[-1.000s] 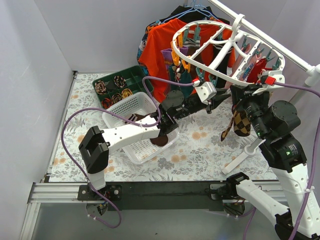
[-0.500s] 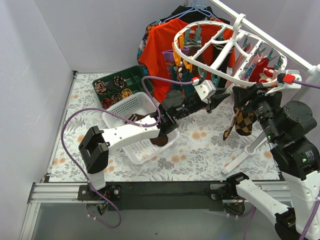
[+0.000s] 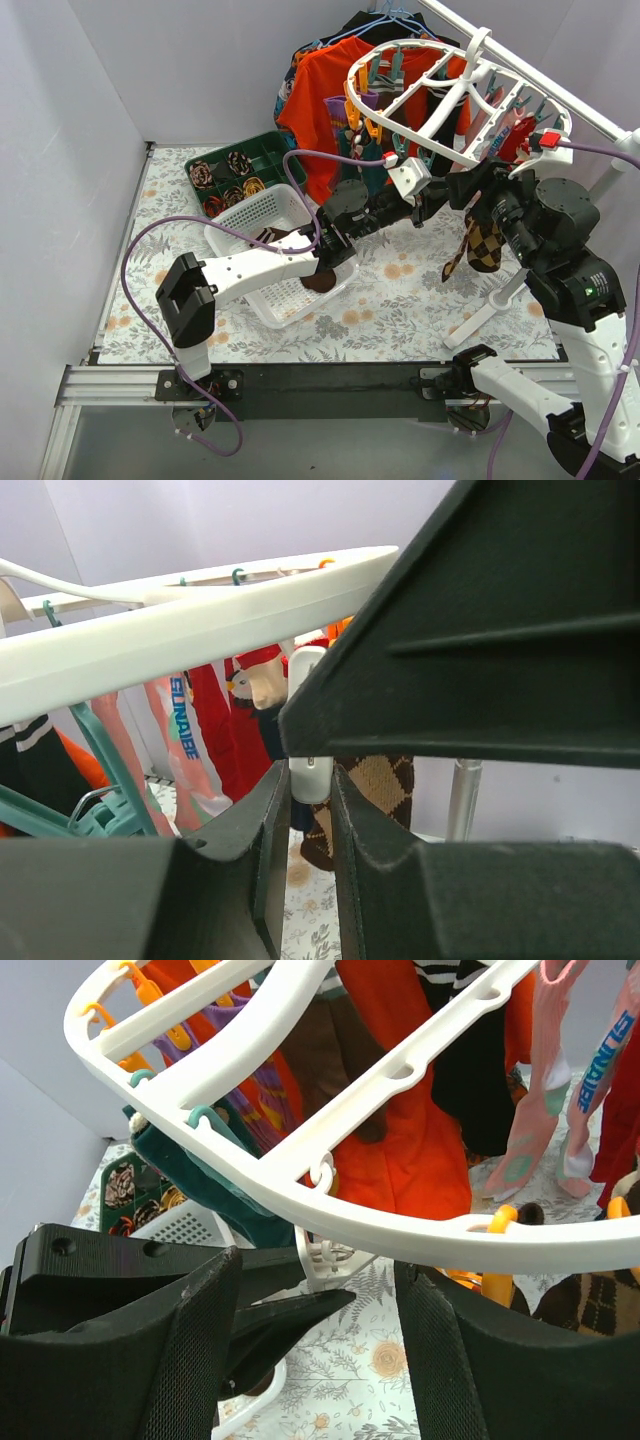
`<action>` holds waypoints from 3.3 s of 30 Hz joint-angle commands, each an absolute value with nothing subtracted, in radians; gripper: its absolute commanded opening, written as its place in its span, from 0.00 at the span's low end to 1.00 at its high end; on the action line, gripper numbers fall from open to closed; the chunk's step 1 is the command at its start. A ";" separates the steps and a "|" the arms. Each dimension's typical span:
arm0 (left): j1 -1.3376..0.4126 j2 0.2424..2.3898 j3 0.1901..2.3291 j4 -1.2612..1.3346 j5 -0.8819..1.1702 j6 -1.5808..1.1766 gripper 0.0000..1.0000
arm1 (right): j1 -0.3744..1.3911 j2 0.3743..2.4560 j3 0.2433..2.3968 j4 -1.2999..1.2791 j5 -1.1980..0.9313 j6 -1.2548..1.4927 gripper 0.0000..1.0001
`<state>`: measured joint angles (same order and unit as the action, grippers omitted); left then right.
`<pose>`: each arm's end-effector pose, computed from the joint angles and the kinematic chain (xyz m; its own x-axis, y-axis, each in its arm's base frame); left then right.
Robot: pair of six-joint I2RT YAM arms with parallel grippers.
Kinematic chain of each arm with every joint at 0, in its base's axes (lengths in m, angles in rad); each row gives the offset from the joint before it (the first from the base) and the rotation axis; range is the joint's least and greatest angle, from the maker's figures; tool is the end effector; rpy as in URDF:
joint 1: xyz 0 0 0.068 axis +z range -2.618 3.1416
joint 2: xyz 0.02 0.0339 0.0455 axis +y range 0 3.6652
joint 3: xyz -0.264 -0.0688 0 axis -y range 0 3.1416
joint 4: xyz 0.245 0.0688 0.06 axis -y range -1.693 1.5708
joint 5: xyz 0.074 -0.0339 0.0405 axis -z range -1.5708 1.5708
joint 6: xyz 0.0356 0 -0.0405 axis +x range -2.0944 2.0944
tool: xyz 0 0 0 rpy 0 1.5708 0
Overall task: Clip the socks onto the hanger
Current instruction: Open the clamp at the hanger, then pick up the sock from the bin.
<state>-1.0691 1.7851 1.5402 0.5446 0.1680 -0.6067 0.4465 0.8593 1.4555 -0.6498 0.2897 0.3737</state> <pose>0.2028 -0.3822 0.4025 -0.4200 -0.4031 -0.8131 0.8542 0.1269 -0.5042 0.1168 0.0446 0.4949 -0.1021 0.3390 -0.9352 -0.1281 0.9278 0.3503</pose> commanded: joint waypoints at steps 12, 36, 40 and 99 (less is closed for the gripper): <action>-1.077 1.695 1.551 0.519 0.199 -0.635 0.00 | 0.448 0.876 1.479 -0.580 0.324 0.391 0.59; -1.108 1.738 1.592 0.406 0.141 -0.571 0.07 | 0.448 0.845 1.413 -0.508 0.356 0.350 0.15; -1.106 1.723 1.569 0.425 0.123 -0.580 0.28 | 0.448 0.828 1.384 -0.496 0.350 0.342 0.07; -0.434 1.766 1.140 -0.523 -0.491 -1.485 0.34 | 0.448 0.765 1.241 -0.410 0.330 0.325 0.01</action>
<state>-0.4419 1.7500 1.1156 -0.5243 -0.4679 -1.4574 0.4465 0.7712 1.2499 -0.4362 0.3370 0.3363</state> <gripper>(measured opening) 0.352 0.325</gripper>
